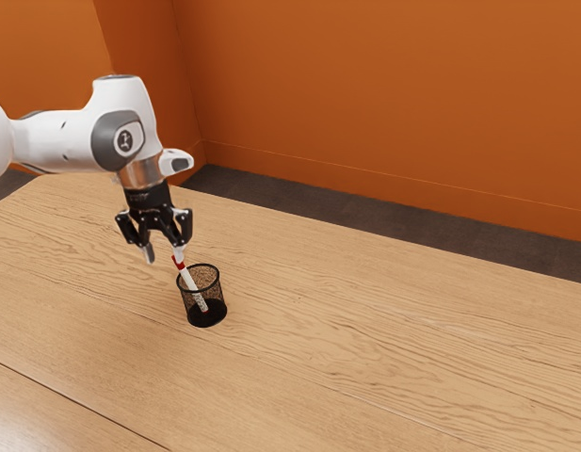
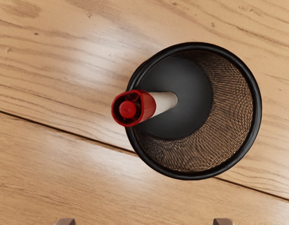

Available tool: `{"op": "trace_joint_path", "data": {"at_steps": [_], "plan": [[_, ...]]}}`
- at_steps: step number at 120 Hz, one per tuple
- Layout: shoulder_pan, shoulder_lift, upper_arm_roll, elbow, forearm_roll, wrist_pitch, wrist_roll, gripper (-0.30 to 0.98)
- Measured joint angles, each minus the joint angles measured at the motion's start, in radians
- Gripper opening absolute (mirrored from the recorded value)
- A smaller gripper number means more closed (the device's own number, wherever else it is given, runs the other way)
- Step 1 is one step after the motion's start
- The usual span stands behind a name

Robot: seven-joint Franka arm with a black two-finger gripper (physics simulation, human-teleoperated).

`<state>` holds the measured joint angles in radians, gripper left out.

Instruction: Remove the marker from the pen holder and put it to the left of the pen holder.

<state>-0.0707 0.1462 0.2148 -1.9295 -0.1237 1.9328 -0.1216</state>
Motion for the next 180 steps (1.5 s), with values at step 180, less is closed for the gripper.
{"op": "trace_joint_path", "data": {"at_steps": [180], "plan": [[0.022,0.146,0.008,0.079,-0.037,0.135,0.091,0.02]]}}
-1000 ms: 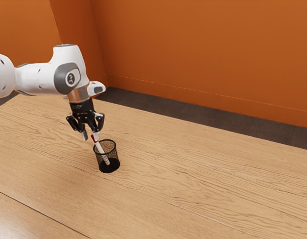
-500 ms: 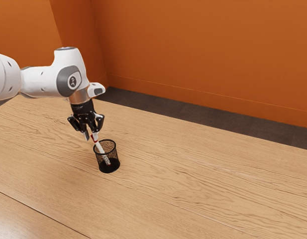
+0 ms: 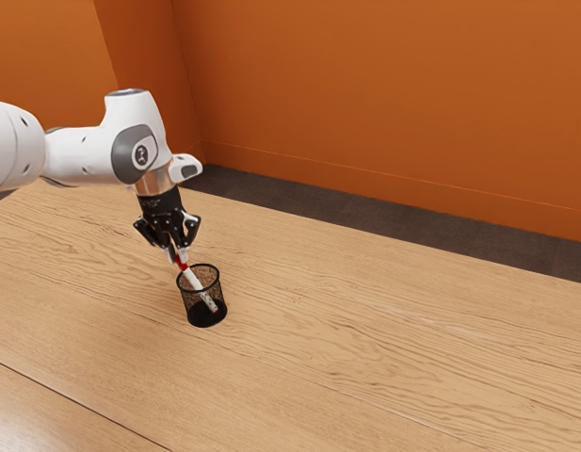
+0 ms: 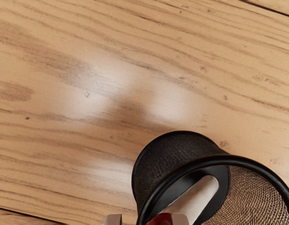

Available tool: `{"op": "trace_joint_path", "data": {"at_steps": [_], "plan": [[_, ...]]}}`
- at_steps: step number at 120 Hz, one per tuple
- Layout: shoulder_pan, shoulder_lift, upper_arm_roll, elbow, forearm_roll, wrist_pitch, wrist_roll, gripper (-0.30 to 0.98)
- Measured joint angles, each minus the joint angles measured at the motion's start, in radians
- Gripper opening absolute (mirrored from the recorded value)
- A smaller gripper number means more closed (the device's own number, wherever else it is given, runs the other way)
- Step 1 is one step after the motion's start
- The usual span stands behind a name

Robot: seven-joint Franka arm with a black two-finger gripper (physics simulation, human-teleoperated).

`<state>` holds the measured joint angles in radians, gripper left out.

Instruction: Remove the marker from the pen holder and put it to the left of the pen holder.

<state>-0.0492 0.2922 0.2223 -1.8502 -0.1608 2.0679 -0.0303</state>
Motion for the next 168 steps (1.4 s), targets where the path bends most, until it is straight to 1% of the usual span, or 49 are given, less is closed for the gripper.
{"op": "trace_joint_path", "data": {"at_steps": [45,84,98,114,138,154,168], "plan": [[0.000,-0.059,0.000,0.000,-0.016,0.003,-0.003,-0.02],[-0.001,-0.178,0.000,0.003,0.001,0.000,-0.009,-0.05],[-0.006,-0.214,0.042,0.005,0.020,-0.004,-0.011,-0.05],[0.008,-0.215,0.073,0.029,0.044,-0.007,-0.013,-0.06],[0.002,-0.153,0.098,0.041,0.060,0.002,-0.016,-0.07],[0.001,-0.133,0.107,0.019,0.069,0.068,-0.021,-0.07],[-0.001,-0.133,0.113,-0.009,0.108,0.140,-0.033,-0.08]]}}
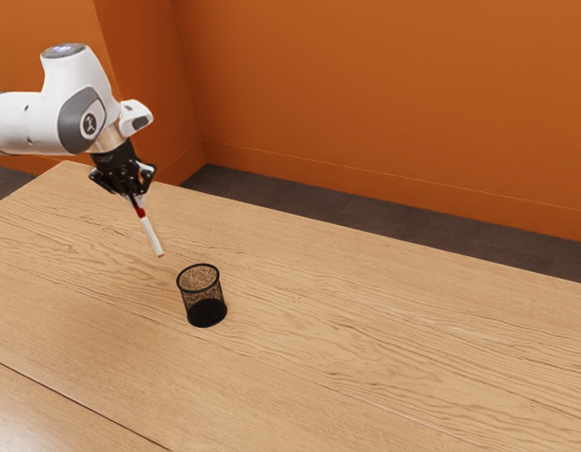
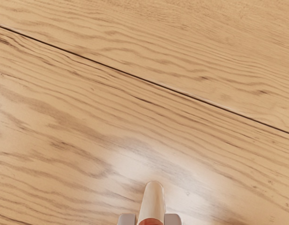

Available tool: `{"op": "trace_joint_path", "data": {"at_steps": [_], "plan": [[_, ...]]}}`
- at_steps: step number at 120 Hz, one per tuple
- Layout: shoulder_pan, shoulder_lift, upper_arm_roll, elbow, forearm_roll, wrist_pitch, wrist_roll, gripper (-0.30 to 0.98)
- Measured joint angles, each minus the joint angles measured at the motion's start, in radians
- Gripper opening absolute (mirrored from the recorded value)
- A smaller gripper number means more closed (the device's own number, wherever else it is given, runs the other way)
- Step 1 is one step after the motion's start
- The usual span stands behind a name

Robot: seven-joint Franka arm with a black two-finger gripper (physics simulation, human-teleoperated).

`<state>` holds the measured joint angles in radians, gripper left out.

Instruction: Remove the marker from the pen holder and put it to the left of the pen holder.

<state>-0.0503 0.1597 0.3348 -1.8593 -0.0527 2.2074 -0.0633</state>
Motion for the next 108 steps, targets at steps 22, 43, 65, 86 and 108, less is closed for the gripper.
{"op": "trace_joint_path", "data": {"at_steps": [22,43,65,86,108], "plan": [[0.002,-0.003,0.010,-0.082,0.021,0.150,-0.021,-0.08],[0.002,-0.015,0.013,-0.194,0.008,0.334,-0.037,0.00],[0.002,-0.017,0.012,-0.216,-0.013,0.446,-0.031,0.37],[0.002,-0.038,0.016,-0.226,-0.017,0.467,-0.024,0.55],[0.003,-0.059,0.011,-0.114,-0.011,0.283,-0.019,0.63]]}}
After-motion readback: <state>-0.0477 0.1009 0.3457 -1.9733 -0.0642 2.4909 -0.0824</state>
